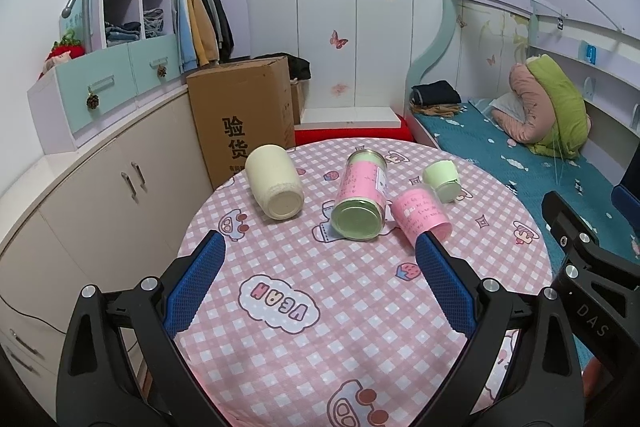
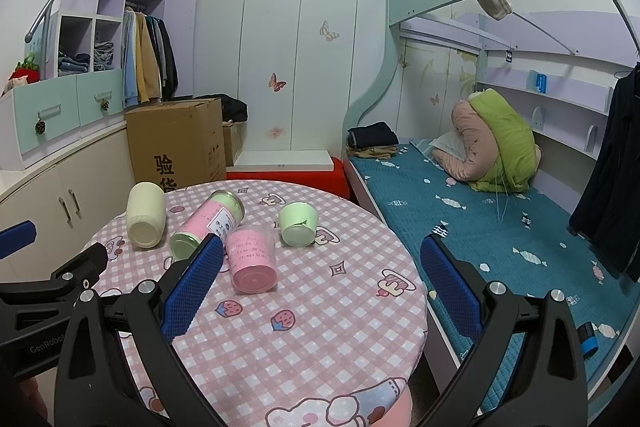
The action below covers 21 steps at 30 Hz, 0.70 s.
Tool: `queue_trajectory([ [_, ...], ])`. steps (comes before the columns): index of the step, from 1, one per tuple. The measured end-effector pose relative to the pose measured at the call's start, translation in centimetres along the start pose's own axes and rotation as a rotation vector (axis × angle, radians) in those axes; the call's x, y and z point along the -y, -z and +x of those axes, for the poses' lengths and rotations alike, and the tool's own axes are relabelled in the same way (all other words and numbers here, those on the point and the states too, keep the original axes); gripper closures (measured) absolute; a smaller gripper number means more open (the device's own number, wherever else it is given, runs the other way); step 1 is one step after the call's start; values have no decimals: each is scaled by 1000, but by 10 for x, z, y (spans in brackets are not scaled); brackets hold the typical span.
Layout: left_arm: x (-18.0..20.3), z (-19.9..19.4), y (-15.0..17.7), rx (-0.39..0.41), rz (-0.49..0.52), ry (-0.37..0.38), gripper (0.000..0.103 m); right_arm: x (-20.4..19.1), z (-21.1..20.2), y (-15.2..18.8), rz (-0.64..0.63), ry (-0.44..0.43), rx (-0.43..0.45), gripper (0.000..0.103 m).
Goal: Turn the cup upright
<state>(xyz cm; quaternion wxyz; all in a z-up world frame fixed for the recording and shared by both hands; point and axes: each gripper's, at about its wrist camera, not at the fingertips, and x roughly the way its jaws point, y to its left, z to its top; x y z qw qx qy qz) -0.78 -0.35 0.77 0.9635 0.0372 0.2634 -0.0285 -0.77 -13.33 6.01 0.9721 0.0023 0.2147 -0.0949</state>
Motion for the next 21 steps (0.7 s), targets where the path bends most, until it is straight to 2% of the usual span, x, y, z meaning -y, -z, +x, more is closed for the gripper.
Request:
queue_trajectory([
  [21,1,5,1,-2,8,-6,7,0,5,6,1,-2,-10,8],
])
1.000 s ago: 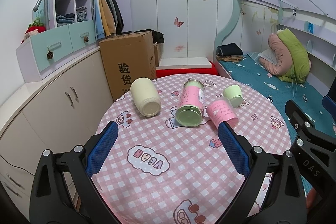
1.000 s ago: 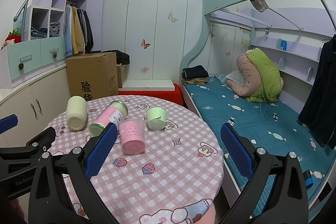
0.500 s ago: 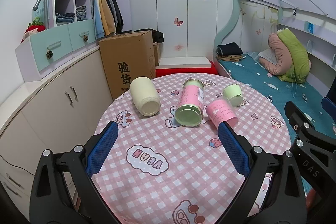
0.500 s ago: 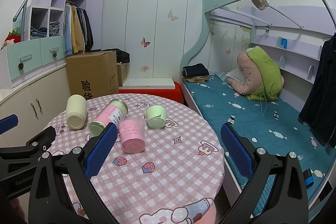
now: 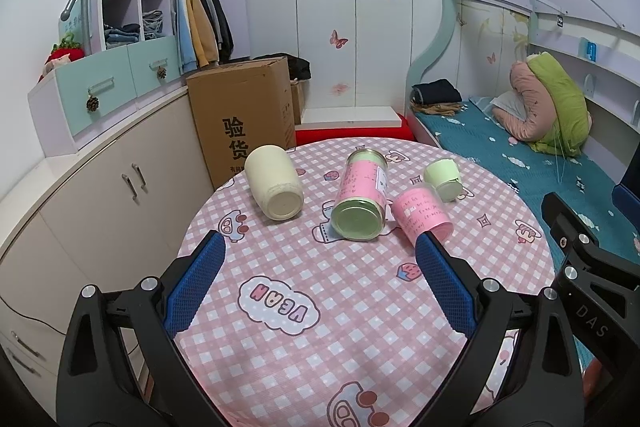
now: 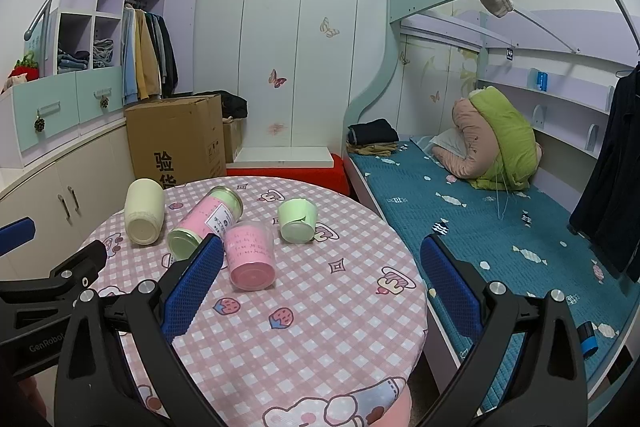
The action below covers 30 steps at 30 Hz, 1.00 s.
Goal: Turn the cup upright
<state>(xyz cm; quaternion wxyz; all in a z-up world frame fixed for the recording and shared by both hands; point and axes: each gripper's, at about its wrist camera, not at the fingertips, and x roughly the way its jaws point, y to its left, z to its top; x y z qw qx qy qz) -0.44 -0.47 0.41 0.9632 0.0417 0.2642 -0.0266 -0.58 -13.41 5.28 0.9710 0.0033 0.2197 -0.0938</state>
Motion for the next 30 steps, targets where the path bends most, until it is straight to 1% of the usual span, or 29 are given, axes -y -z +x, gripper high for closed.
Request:
queue_trajectory([
  [13,0,4,0,-5,5,-5,7,1,5,-2,2,-8,-17,8],
  [19,-1,12,2,-23,-3,5,7,2,11,-2,11,-18,-34,8],
  [25,2,29,-4,-50,-6,21,7,8,28,-3,34,-46,-77,8],
  [30,9,57,-12,-86,-7,27,7,17,54,-9,59,-57,-110,8],
])
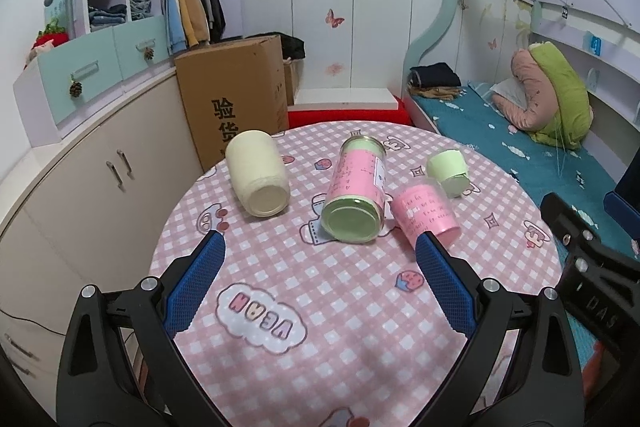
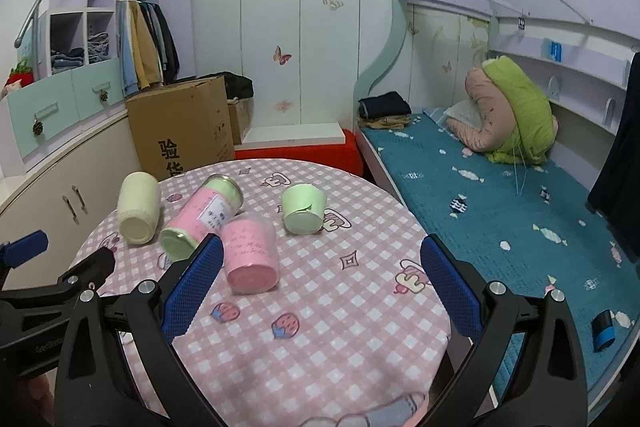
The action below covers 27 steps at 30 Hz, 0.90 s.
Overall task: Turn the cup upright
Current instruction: 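Reach the right gripper to the light green cup lying on its side, then grasp the light green cup with the right gripper and lift it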
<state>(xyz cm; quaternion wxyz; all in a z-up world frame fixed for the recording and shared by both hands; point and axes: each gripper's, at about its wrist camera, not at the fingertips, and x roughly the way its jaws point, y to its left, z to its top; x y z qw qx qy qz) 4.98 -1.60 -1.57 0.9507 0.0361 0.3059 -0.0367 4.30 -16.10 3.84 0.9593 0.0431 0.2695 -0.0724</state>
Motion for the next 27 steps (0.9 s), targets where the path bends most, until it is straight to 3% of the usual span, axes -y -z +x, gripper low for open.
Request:
queue_trajectory([
  [10,-9,64,-39,-60,-33,-28,7,22,102,-26,39,-33,-172,8],
  [19,-19,107,-49,-110,-33,-57,7,23,195,-28,74,-90,-356,8],
  [24,-25,123,-48,-140,-38,-59,7,20,217,-26,88,-113,-402,8],
  [27,-26,127,-47,-145,-34,-62,7,19,225,-28,106,-148,-423,17],
])
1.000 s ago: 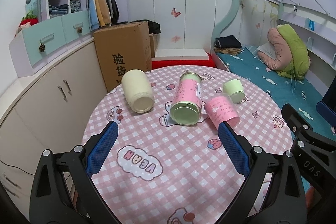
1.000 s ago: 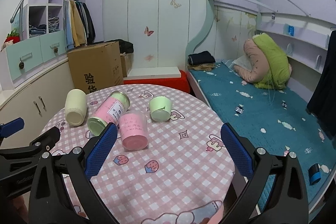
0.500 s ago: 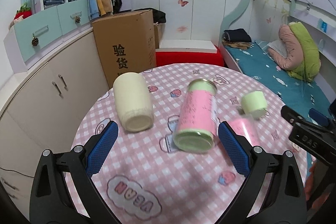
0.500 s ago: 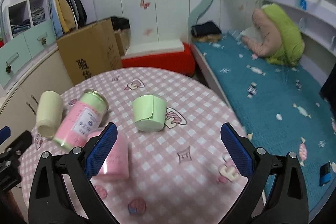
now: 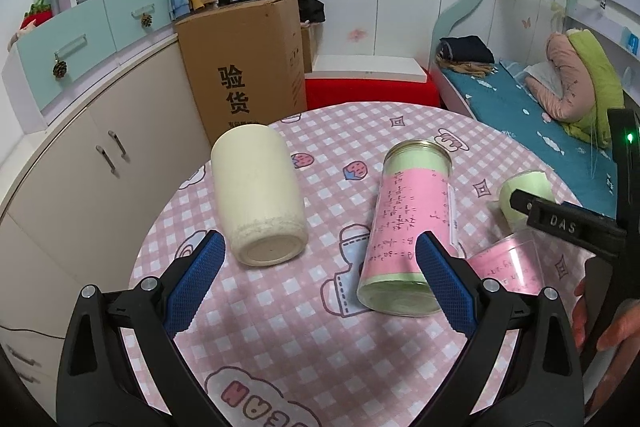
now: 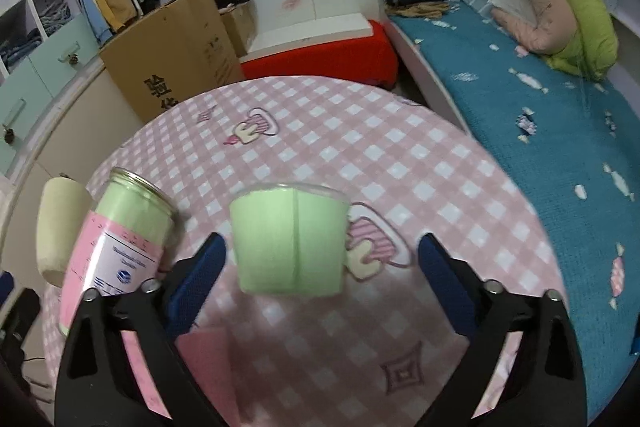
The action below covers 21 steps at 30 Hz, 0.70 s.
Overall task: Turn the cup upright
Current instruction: 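Grasp the light green cup with the right gripper and lift it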
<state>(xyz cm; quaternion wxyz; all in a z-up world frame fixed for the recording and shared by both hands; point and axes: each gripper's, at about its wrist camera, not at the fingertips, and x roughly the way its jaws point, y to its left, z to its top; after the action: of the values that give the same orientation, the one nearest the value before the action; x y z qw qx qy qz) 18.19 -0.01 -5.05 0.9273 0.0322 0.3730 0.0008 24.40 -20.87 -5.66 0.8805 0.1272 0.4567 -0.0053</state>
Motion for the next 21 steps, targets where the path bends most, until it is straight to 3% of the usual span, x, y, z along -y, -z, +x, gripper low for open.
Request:
queue_trajectory([
  [2,-1,2,0,-5,1,1,7,-1,6,-3,14,-22,-19,30],
  [3,-2,3,0,-8,1,1,7,0,8,-4,25,-41,-35,45],
  [4,-2,2,1,-11,0,1,7,1,9,-5,42,-52,-44,46],
  [8,-2,-3,2,-5,-1,11,7,5,-5,-8,65,-29,-14,47],
  [13,-4,-22,5,21,9,33,7,4,-55,2,87,-79,41,47],
  [21,-25,-58,34,26,37,44,7,-47,-139,48,27,-181,78,47],
])
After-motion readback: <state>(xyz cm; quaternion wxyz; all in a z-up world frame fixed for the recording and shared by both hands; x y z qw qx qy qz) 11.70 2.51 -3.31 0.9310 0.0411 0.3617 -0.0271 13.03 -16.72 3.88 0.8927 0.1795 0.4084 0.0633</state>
